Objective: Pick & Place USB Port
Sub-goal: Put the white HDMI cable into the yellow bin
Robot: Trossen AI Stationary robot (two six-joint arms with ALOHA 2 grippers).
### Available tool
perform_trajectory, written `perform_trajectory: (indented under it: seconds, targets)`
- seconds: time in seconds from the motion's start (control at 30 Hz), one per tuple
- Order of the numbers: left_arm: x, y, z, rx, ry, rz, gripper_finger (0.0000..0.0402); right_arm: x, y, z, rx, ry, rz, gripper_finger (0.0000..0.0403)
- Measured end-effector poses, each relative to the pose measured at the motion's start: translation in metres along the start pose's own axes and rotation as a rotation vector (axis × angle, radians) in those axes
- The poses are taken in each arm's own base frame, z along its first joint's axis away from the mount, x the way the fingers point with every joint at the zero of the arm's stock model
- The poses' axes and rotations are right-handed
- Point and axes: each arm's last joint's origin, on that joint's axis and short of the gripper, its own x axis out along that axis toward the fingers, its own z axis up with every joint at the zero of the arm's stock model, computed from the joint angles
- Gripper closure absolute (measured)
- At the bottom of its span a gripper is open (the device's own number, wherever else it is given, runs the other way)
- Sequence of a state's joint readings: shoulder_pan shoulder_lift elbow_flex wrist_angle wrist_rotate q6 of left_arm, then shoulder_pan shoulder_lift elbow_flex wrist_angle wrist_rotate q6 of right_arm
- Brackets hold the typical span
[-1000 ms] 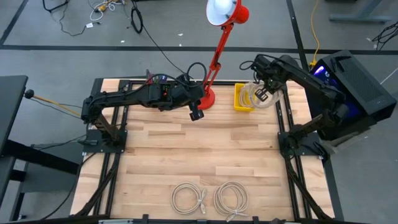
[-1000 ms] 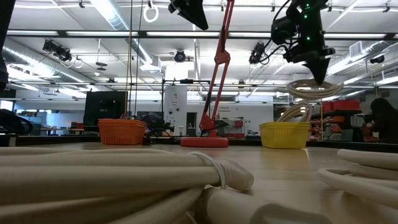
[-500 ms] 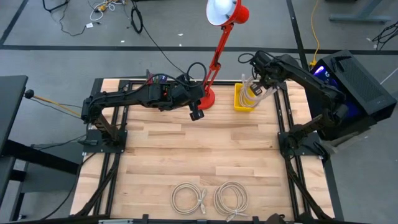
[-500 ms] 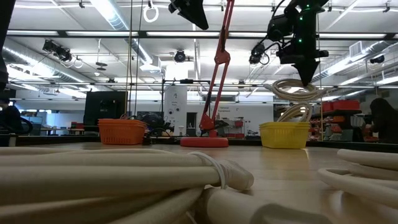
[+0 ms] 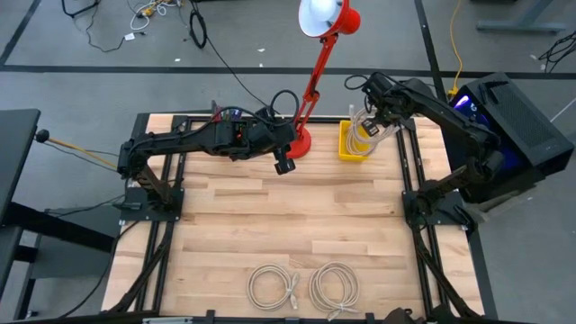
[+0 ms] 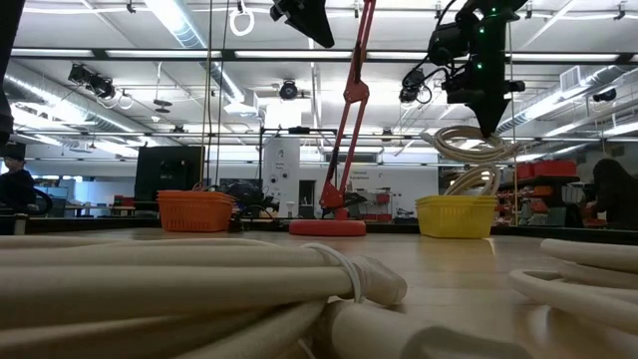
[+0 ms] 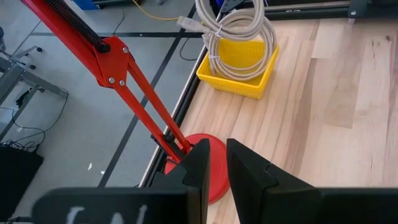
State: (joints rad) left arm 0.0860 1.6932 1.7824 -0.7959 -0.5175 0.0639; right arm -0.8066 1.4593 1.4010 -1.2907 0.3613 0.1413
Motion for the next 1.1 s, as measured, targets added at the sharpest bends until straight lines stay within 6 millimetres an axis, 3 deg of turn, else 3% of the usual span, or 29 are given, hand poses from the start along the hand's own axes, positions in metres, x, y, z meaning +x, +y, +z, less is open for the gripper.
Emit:
perform_trajectory:
  seconds: [0.23, 0.87, 1.1]
  targets:
    - [0.0000, 0.0000, 0.0000, 0.000, 0.000, 0.000, 0.0344, 0.0001, 0.0001, 0.0002, 0.000, -0.001, 0.003, 0.0379]
    - [0.0001, 0.0003, -0.0001, 0.008, 0.001, 0.001, 0.0344, 0.0001, 0.0006, 0.0008, -0.041, -0.006, 0.012, 0.0371]
    - [0.0001, 0.0003, 0.0000, 0.008, 0.001, 0.001, 0.0344, 0.0004, -0.0016, 0.0015, -0.040, -0.014, -0.031, 0.0328]
